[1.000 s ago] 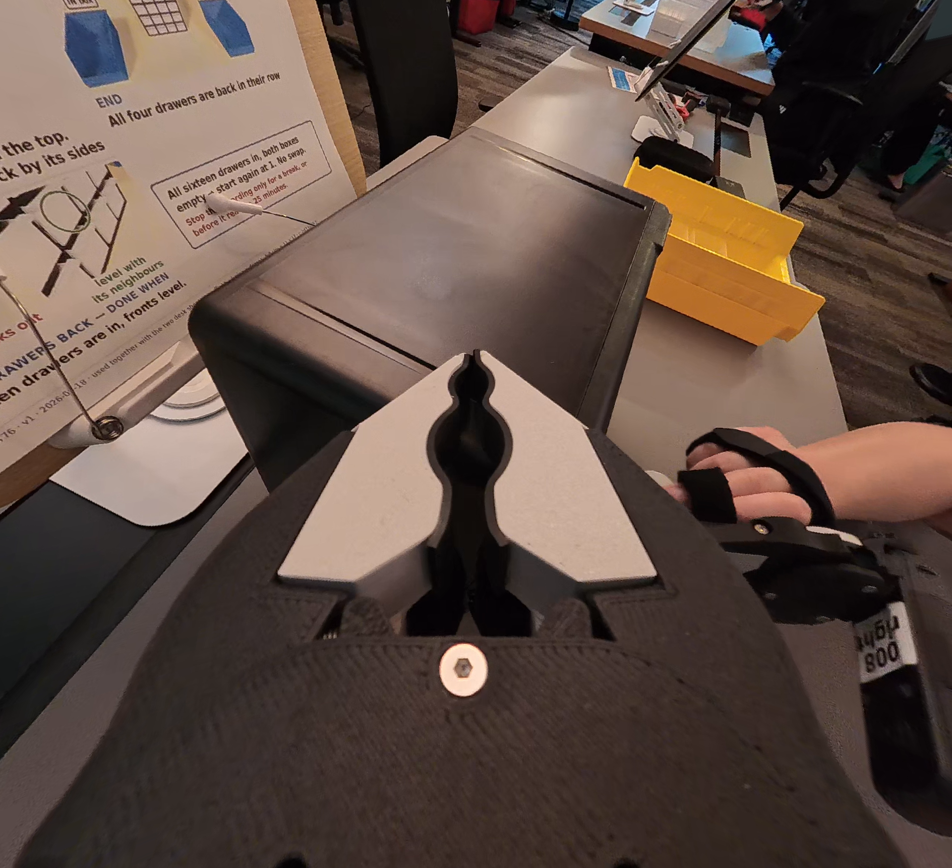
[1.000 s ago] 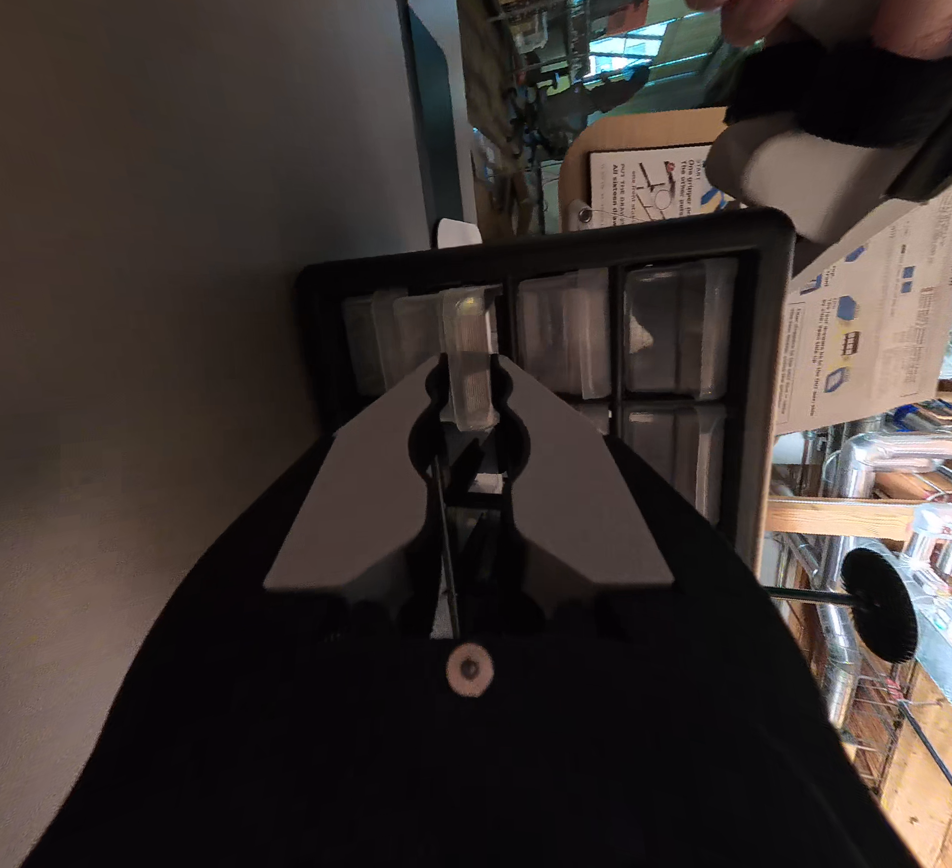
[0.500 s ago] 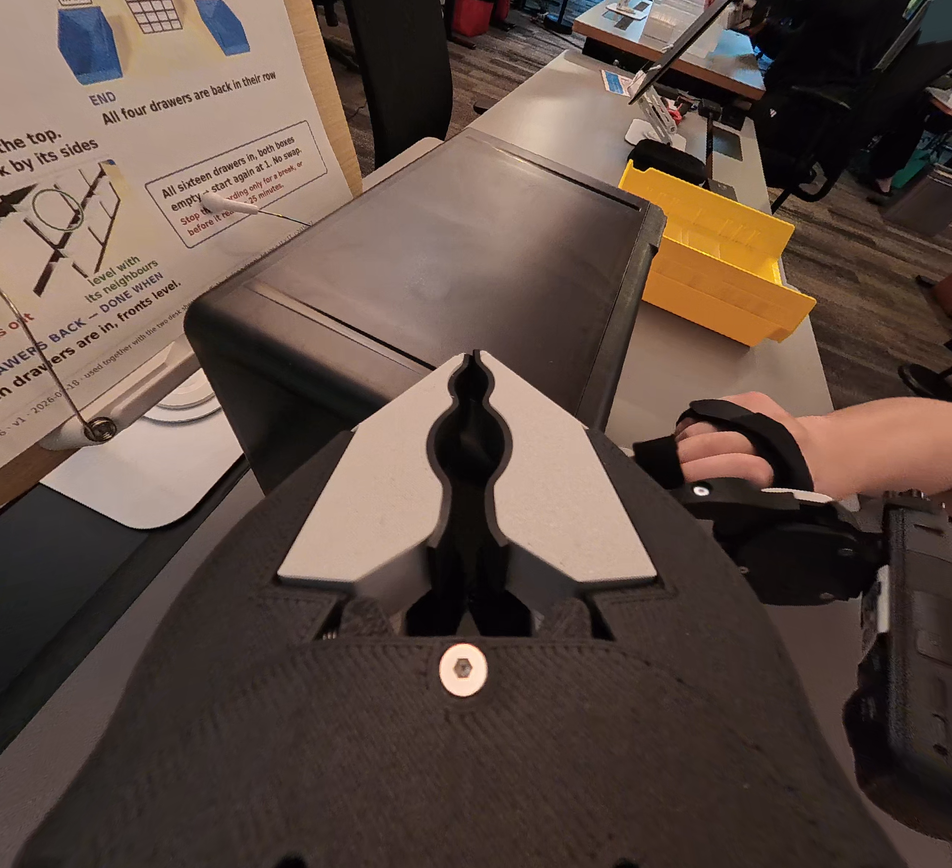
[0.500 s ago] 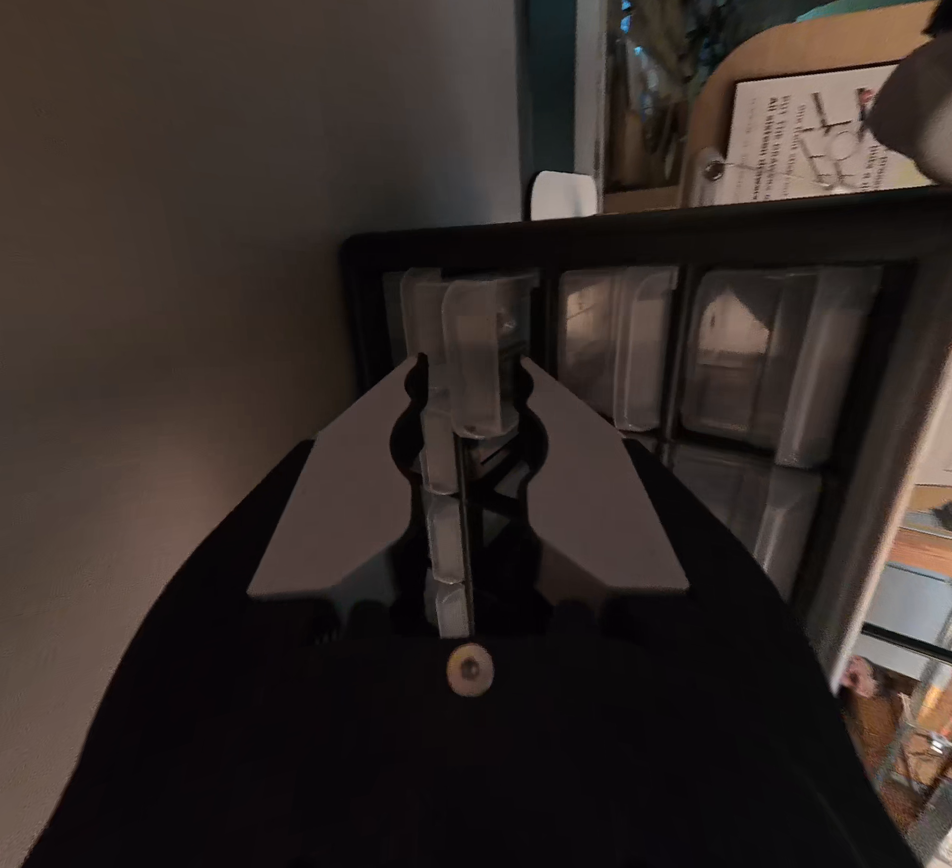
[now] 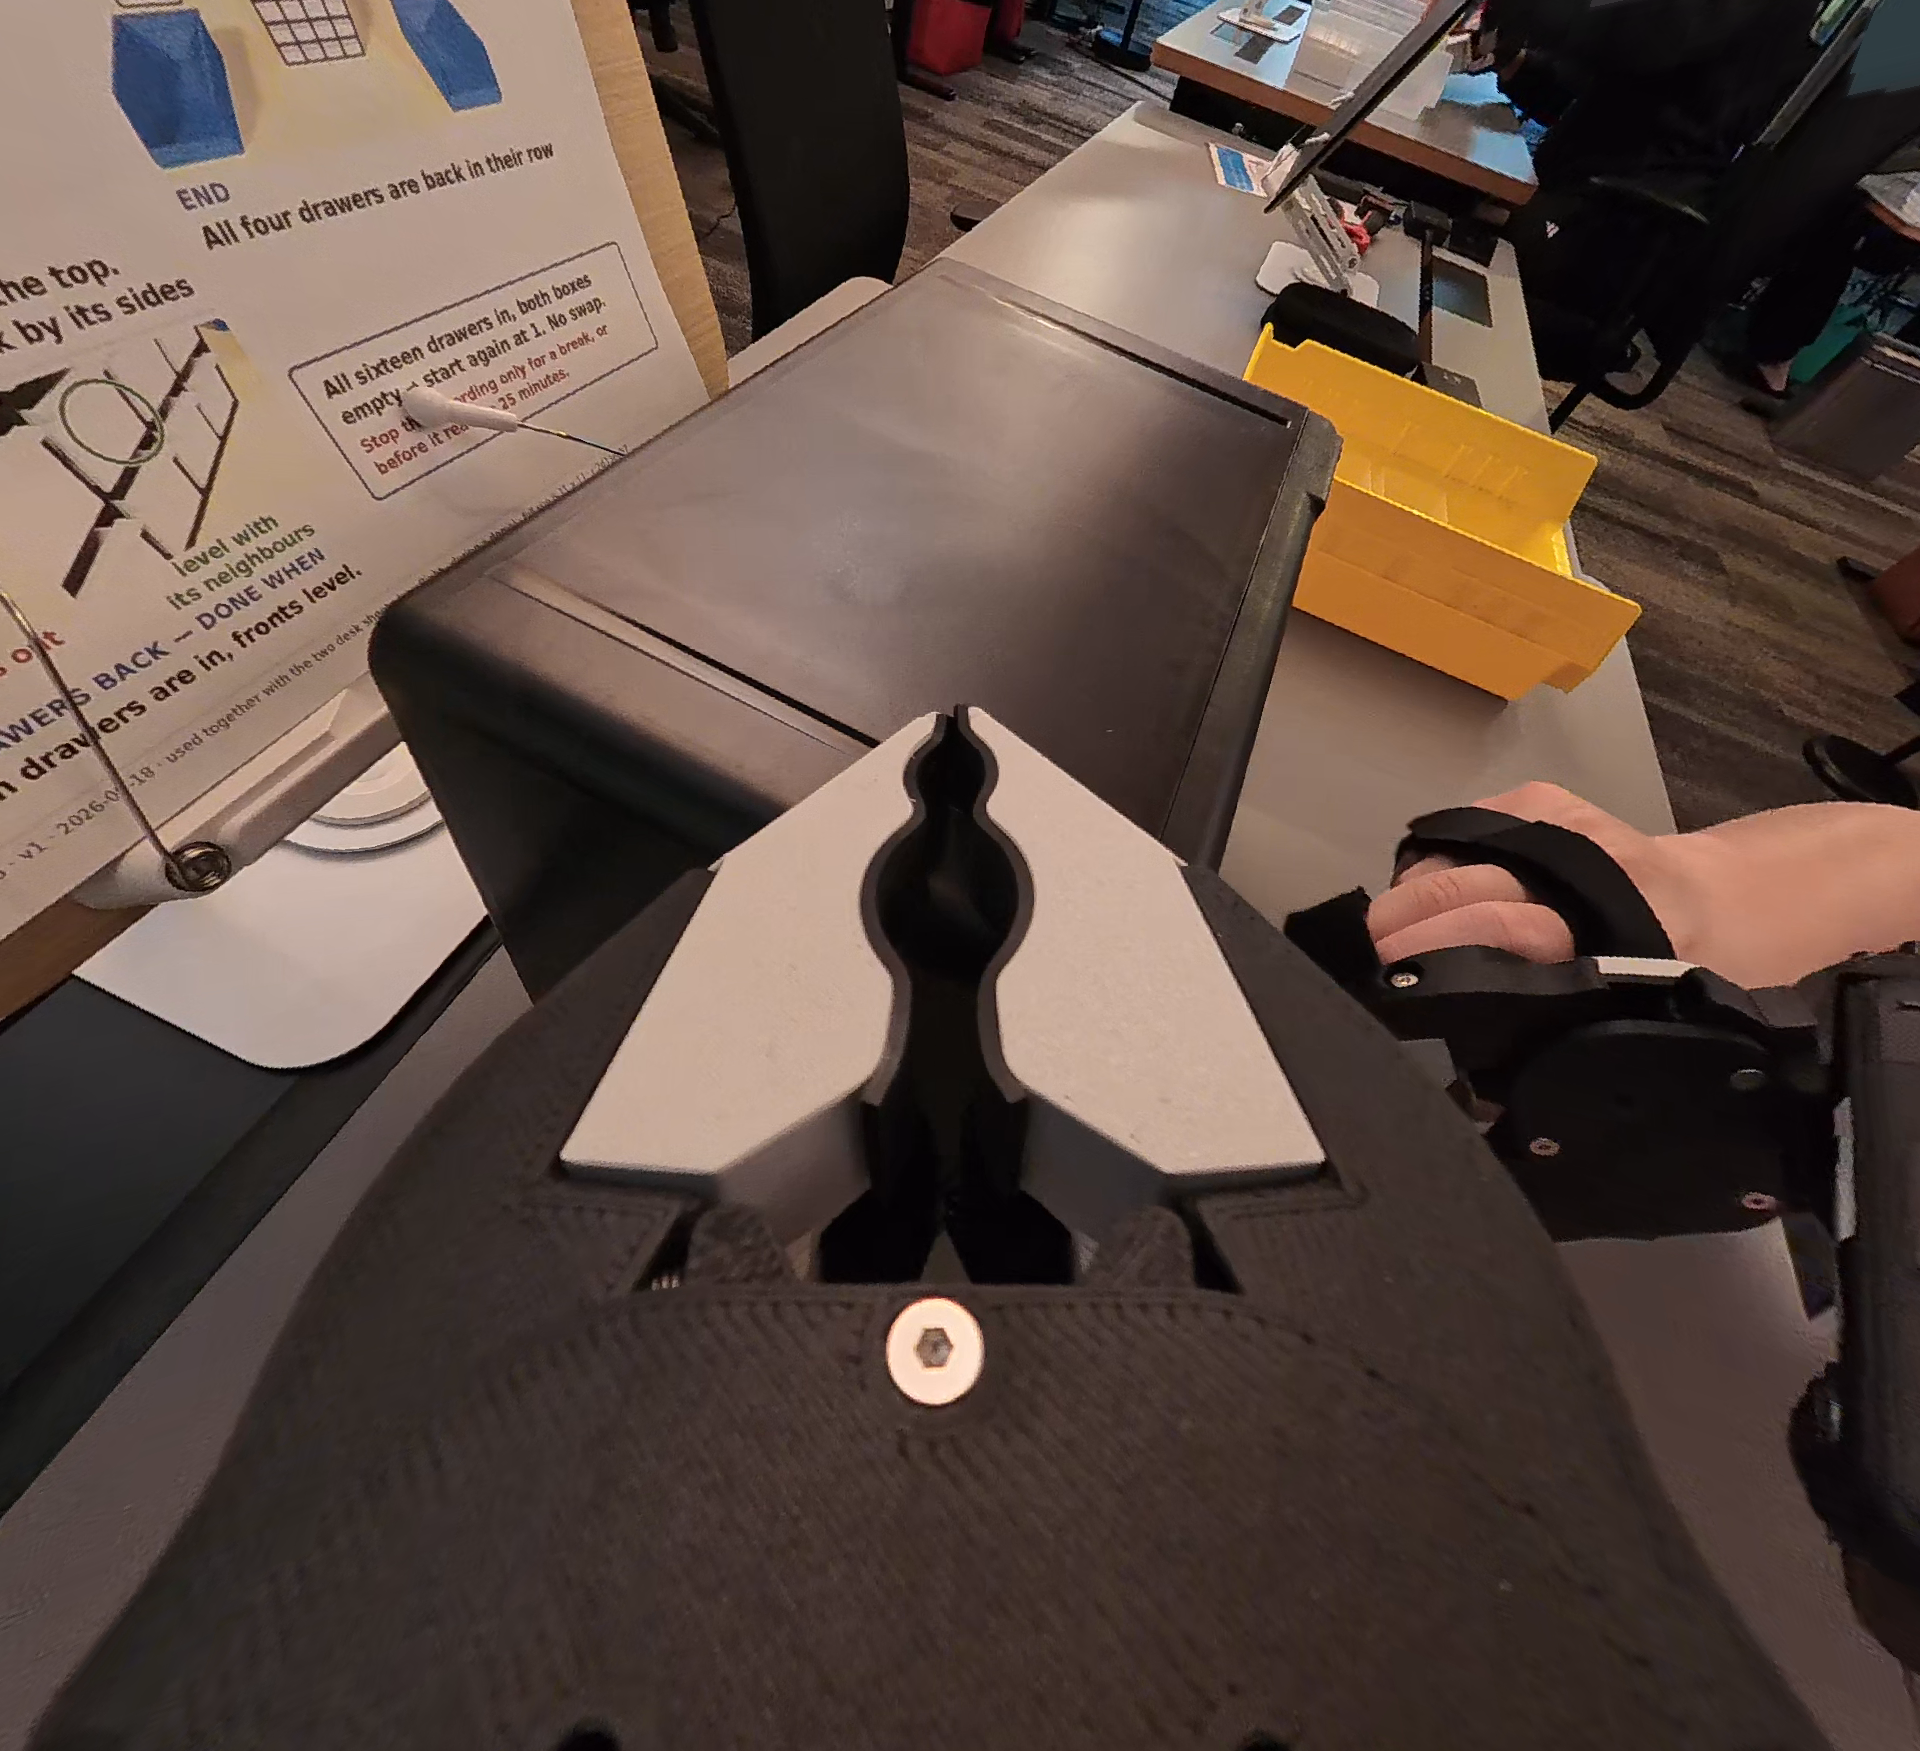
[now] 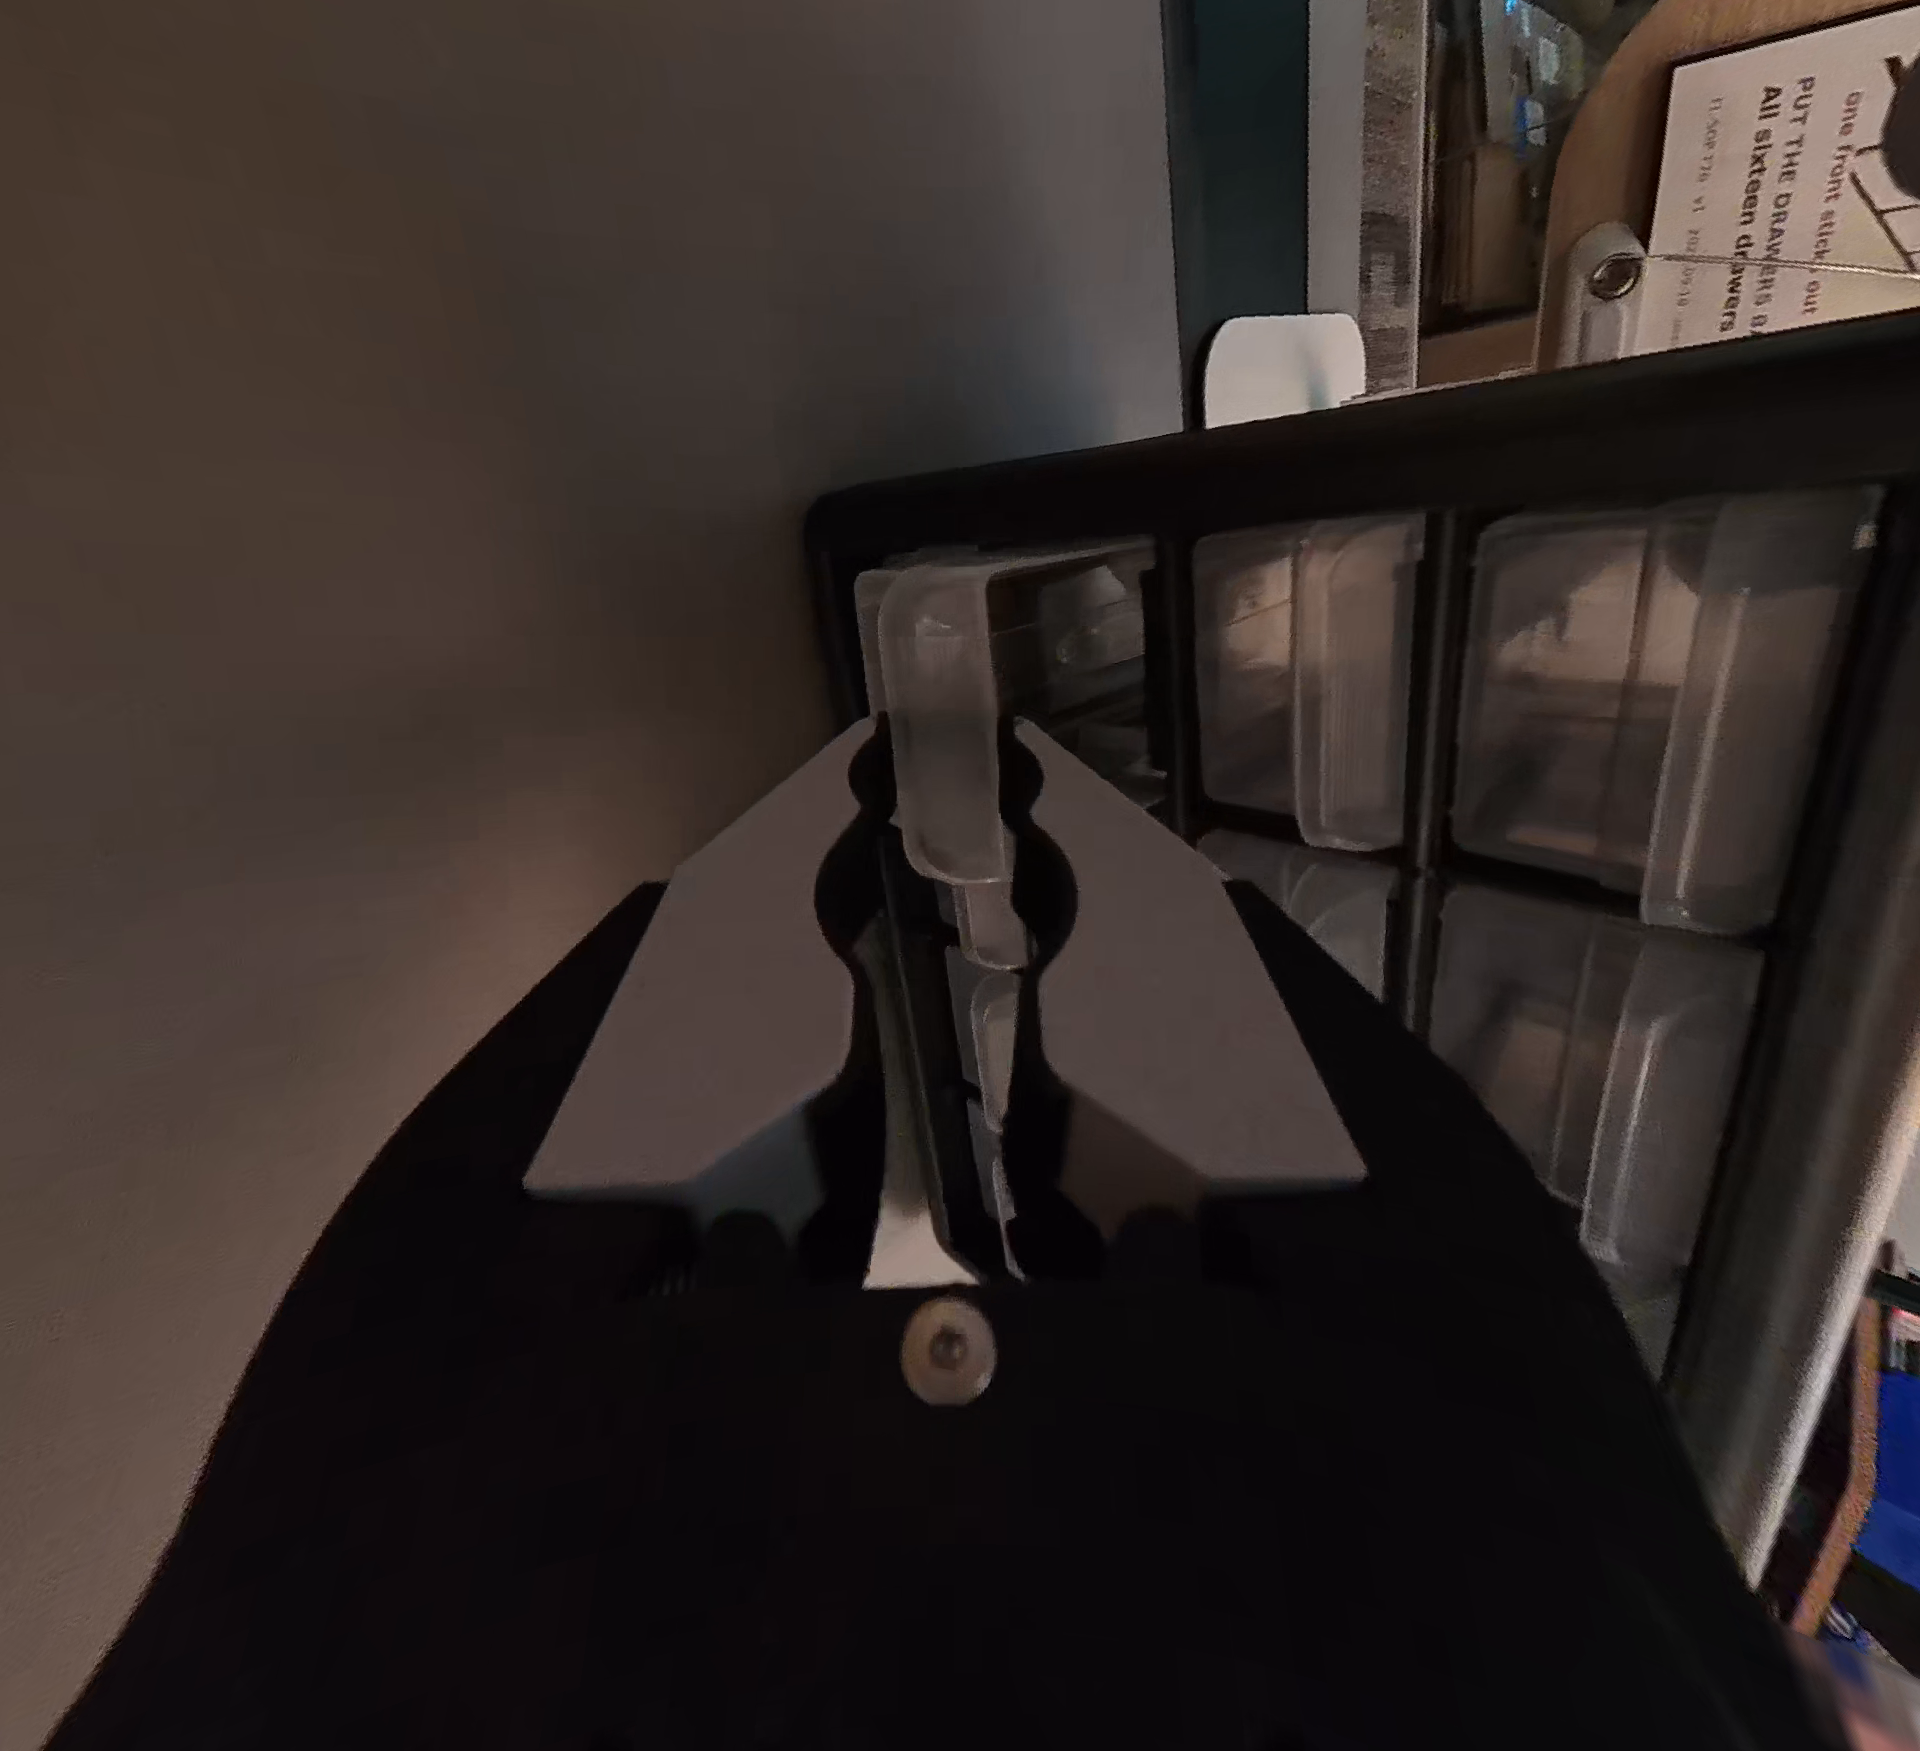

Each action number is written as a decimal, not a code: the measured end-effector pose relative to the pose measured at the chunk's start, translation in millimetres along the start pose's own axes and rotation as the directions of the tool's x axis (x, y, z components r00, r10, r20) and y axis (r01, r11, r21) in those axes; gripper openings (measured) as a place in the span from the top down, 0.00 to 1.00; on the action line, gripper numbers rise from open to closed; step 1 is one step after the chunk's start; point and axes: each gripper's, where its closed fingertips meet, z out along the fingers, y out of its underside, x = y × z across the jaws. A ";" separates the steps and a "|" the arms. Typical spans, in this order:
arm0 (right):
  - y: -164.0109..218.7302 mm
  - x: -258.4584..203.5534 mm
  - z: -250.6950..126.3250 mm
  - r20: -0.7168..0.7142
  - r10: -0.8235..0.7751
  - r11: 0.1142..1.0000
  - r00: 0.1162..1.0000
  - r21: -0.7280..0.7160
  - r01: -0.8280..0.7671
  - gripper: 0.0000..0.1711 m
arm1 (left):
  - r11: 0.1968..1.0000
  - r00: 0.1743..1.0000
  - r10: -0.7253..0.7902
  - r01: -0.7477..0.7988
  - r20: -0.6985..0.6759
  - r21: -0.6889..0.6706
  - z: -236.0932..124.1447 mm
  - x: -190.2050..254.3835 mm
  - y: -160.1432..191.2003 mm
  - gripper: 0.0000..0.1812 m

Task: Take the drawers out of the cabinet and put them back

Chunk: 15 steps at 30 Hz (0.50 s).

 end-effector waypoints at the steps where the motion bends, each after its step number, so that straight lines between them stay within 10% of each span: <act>1: -0.4 -2.9 -2.9 0.006 -0.003 1.000 1.000 0.000 0.003 0.90 | 1.000 1.000 -0.001 0.001 -0.001 0.000 0.0 0.0 0.0 1.00; 15: -0.7 -46.0 -33.9 -0.018 -0.094 0.995 0.995 -0.028 0.094 0.90 | 1.000 1.000 -0.004 0.004 -0.006 0.002 0.1 0.2 0.0 1.00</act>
